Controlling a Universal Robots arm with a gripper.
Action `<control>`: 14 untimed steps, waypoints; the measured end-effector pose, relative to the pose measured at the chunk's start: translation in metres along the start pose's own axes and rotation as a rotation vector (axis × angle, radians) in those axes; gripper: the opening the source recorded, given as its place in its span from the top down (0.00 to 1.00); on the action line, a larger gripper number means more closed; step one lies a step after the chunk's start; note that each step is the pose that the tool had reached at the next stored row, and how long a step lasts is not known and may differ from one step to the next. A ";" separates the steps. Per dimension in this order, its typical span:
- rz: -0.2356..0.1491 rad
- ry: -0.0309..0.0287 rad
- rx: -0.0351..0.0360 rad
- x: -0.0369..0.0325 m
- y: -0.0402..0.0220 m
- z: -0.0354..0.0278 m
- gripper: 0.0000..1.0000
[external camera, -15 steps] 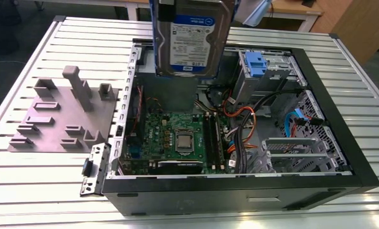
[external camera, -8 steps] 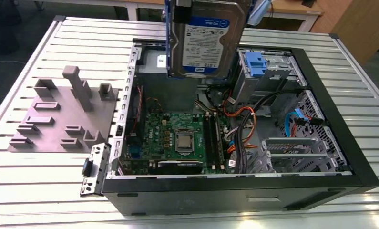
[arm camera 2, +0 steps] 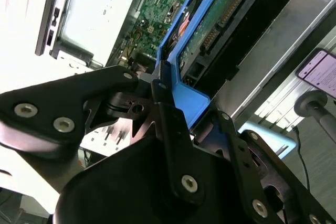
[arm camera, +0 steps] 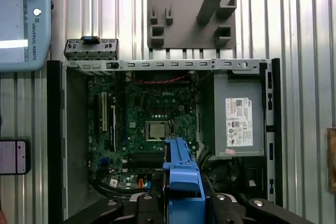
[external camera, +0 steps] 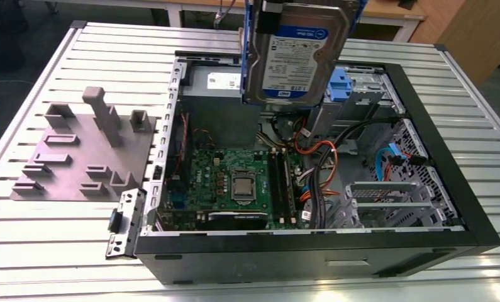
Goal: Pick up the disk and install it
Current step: 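Pick up the disk, then insert the disk into the insertion slot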
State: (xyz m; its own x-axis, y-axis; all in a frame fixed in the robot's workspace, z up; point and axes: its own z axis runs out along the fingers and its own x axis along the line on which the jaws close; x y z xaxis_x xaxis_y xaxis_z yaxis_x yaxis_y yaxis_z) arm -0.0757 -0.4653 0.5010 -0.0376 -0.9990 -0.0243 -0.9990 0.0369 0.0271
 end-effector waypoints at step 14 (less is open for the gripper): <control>0.000 0.0031 0.0001 0.0008 -0.0008 -0.0001 0.64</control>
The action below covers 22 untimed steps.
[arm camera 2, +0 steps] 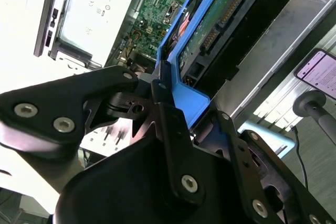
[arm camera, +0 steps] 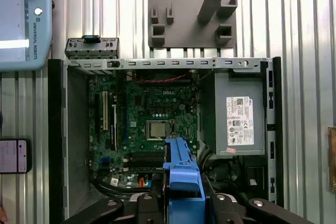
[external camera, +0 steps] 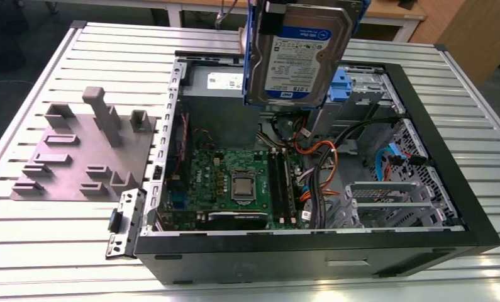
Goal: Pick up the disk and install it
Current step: 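Insert the disk into the insertion slot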
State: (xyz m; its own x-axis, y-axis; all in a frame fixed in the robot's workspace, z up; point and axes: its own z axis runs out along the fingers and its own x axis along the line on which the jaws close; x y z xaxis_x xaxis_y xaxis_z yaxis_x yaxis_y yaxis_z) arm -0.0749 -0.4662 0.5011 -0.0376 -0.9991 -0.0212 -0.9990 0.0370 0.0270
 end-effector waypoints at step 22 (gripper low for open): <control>0.000 0.0080 0.0004 0.0399 -0.0076 -0.0004 0.64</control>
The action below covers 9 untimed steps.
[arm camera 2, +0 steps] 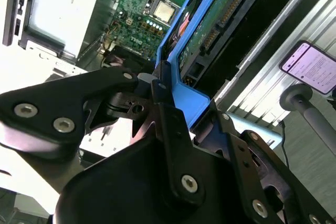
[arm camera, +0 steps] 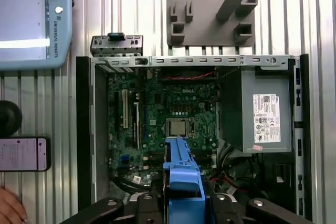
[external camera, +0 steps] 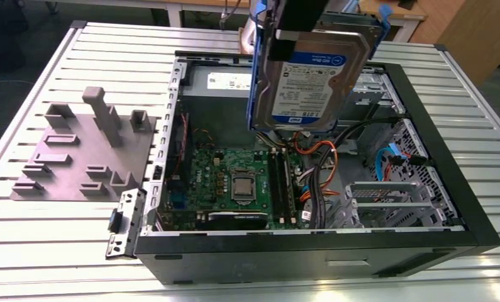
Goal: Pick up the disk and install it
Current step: 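Insert the disk into the insertion slot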
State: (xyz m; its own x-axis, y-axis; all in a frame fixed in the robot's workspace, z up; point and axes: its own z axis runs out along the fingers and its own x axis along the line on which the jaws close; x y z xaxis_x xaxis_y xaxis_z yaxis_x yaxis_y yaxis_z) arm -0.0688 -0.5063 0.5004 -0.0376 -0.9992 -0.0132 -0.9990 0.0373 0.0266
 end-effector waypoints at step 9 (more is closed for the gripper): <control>0.000 0.0003 -0.0001 0.0038 -0.0266 0.0004 0.64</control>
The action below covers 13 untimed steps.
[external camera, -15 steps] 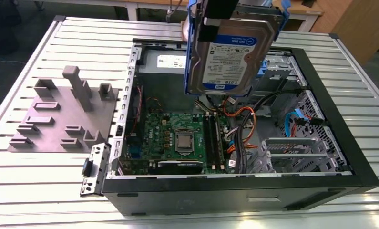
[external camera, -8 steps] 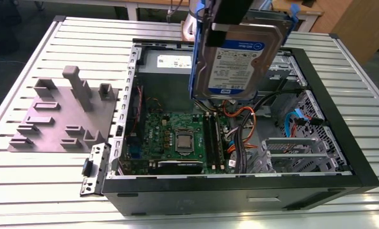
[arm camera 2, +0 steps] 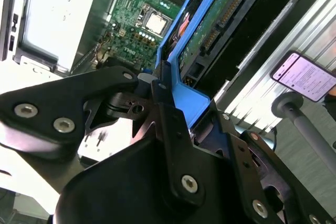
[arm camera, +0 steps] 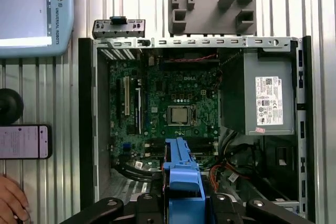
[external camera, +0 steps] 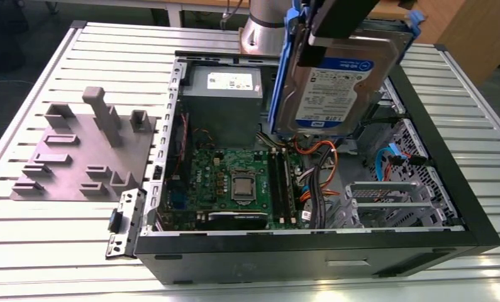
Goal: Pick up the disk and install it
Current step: 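Insert the disk into the insertion slot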
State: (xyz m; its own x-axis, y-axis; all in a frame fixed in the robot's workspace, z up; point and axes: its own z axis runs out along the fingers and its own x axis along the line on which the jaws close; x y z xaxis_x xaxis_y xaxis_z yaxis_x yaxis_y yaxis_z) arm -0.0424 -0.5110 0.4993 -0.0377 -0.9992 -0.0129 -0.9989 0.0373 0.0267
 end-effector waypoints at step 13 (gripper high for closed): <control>0.000 0.0002 0.0000 0.0273 -0.0084 0.0036 0.64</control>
State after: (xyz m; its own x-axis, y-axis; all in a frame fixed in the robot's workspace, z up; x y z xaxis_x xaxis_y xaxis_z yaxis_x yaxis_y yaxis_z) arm -0.0351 -0.5386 0.4952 -0.0376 -0.9992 -0.0127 -0.9989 0.0373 0.0267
